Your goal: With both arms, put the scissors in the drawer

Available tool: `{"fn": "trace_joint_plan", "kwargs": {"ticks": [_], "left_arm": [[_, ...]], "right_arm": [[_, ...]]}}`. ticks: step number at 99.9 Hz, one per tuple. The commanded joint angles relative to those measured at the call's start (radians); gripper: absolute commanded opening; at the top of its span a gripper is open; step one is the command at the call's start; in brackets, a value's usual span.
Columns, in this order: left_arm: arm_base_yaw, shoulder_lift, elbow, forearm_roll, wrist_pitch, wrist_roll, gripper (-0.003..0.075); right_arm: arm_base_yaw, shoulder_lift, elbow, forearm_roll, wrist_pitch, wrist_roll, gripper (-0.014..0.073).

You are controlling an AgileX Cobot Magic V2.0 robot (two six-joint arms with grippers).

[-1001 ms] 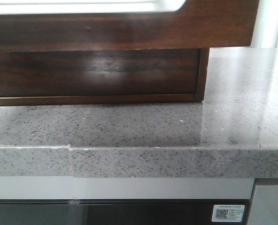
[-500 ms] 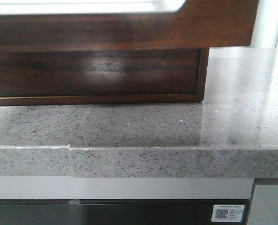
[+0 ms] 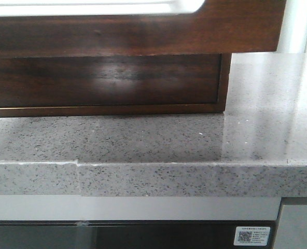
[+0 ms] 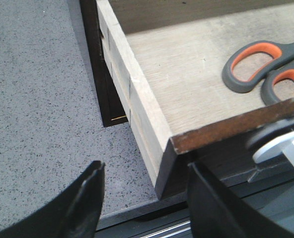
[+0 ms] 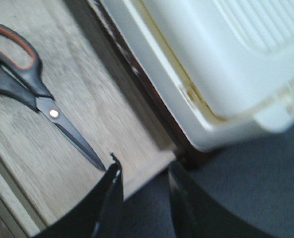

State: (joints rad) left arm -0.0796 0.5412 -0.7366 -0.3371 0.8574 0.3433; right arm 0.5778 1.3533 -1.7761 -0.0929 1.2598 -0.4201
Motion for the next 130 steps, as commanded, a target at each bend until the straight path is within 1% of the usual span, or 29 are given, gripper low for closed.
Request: {"fn": "trace_joint_plan", "kwargs": {"ticks": [1, 9, 19, 29, 35, 45, 59, 71, 82, 87, 94, 112, 116, 123, 130], "left_arm": [[-0.006, 0.006, -0.033, -0.020, -0.066, -0.010, 0.0347], [-0.006, 0.006, -0.033, -0.020, -0.066, -0.010, 0.0347], [-0.006, 0.006, -0.033, -0.020, -0.066, -0.010, 0.0347], [-0.006, 0.006, -0.031, -0.020, -0.066, -0.010, 0.0347], [-0.006, 0.006, -0.031, -0.020, -0.066, -0.010, 0.0347], [-0.006, 0.006, -0.031, -0.020, -0.066, -0.010, 0.0347], [-0.006, 0.006, -0.031, -0.020, -0.066, -0.010, 0.0347], [-0.006, 0.006, -0.031, -0.020, -0.066, -0.010, 0.0347], [-0.006, 0.006, -0.031, -0.021, -0.066, -0.010, 0.0342], [-0.006, 0.006, -0.031, -0.021, -0.066, -0.010, 0.0318], [-0.006, 0.006, -0.031, -0.021, -0.066, -0.010, 0.0251], [-0.006, 0.006, -0.031, -0.021, -0.070, -0.010, 0.0029], [-0.006, 0.006, -0.031, -0.021, -0.072, -0.010, -0.0014], [-0.006, 0.006, -0.031, -0.023, -0.056, -0.012, -0.0020], [-0.006, 0.006, -0.031, -0.023, -0.054, -0.012, -0.0020]], "right_arm": [[-0.125, -0.094, 0.062, 0.074, -0.062, 0.071, 0.0210], [-0.239, -0.164, 0.168, 0.135, -0.128, 0.110, 0.0210], [-0.367, -0.255, 0.339, 0.209, -0.235, 0.118, 0.0210], [-0.451, -0.353, 0.509, 0.260, -0.379, 0.121, 0.0210], [-0.488, -0.411, 0.602, 0.279, -0.450, 0.147, 0.0210], [-0.519, -0.496, 0.761, 0.290, -0.542, 0.182, 0.0210], [-0.523, -0.611, 0.937, 0.297, -0.609, 0.194, 0.0210], [-0.523, -0.684, 1.024, 0.313, -0.647, 0.194, 0.0210], [-0.523, -0.713, 1.040, 0.311, -0.645, 0.194, 0.0209], [-0.523, -0.717, 1.040, 0.311, -0.645, 0.194, 0.0199], [-0.523, -0.717, 1.040, 0.311, -0.645, 0.194, 0.0157], [-0.523, -0.717, 1.040, 0.311, -0.650, 0.194, -0.0068], [-0.523, -0.717, 1.040, 0.311, -0.651, 0.194, -0.0069], [-0.523, -0.717, 1.040, 0.311, -0.654, 0.194, -0.0069], [-0.523, -0.717, 1.040, 0.311, -0.627, 0.194, -0.0069]]}}
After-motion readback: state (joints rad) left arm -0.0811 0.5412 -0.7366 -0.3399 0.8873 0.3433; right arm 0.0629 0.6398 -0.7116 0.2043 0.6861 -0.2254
